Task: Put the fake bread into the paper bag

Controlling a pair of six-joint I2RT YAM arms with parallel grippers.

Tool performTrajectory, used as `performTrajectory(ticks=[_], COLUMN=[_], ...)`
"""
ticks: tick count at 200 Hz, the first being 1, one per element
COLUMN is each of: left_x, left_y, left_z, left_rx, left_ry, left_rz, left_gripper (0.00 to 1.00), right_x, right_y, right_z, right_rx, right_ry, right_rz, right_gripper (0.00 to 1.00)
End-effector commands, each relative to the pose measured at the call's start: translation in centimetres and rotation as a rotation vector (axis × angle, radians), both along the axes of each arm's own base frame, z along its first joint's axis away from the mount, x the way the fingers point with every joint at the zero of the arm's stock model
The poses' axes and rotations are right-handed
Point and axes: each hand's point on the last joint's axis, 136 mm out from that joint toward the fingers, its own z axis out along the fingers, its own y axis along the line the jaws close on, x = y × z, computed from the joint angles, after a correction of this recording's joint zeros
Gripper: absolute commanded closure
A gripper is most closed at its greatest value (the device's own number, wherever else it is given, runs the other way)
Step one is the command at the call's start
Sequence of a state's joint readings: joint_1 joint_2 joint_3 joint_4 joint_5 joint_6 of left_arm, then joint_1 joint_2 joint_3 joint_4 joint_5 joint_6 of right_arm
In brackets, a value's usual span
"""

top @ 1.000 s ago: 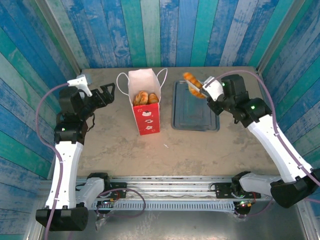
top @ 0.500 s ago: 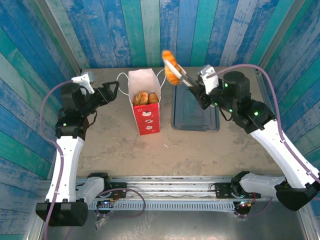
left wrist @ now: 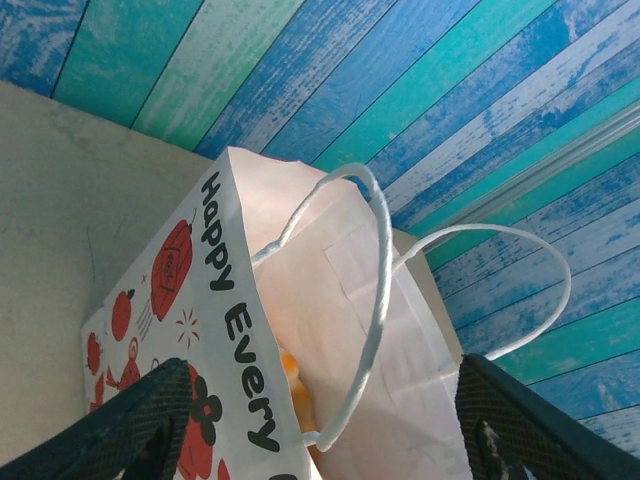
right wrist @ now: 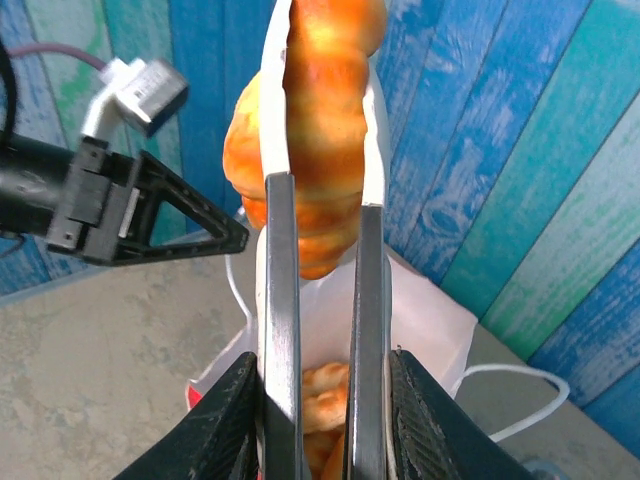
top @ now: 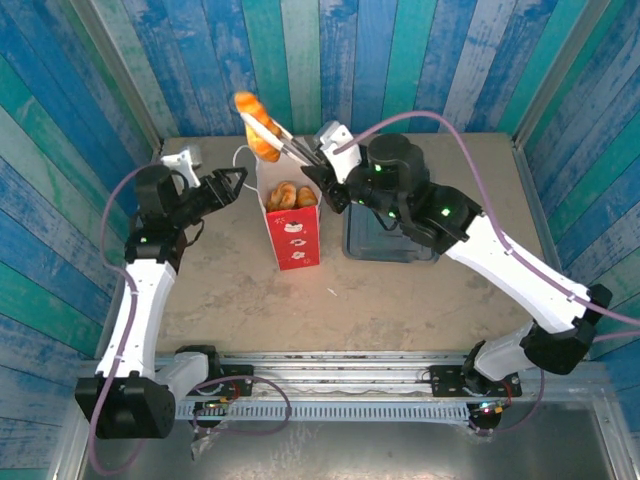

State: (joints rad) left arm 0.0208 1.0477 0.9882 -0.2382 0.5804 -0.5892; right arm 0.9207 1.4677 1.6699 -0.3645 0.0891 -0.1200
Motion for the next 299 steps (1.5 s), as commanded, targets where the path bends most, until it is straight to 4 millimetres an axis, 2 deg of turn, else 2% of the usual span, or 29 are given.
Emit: performTrajectory(ticks=[1,54,91,112,147,222,299], left_x=[0.5,0.9,0.9,0.7,0.4,0.4,0.4], left_y=[-0.3,-0.2,0.2,0.7,1.0,1.0,1.0], left_z=[-0.2,-0.7,-0.7,-1.0,-1.1,-1.3,-1.3], left_rx=[-0.005,-0.005,0.008,0.035,0.051,0.052,0.056], left_ry=[-0.016,-0.010,-0.012,-0.007,-0.008,-0.002,-0.003], left_rz=[-0.026,-0.026,0.000,0.030,0.048,0.047,0.046], left_gripper=[0.41,0.67,0.86,0.90,0.91,0.90,0.90], right_x=[1.3,1.5,1.4,1.5,1.6,1.7,2.0], right_y=[-0.7,-1.6,-2.1,-2.4,-2.4,-2.1,-1.5], right_z=[0.0,-6.1,-8.5,-9.3,-10.4,-10.4,-8.2], right_rx=[0.049,-0.029,-0.087,-0.123,-0.188,-0.185,-0.144], right_ry=[0.007,0.144,0.220,0.246,0.282,0.286,0.246], right_rz=[-0.103,-0.172,-0.208,-0.224,-0.234,-0.231,-0.213], right_gripper=[0.75,0.74,0.73,0.71,0.65,0.49,0.39])
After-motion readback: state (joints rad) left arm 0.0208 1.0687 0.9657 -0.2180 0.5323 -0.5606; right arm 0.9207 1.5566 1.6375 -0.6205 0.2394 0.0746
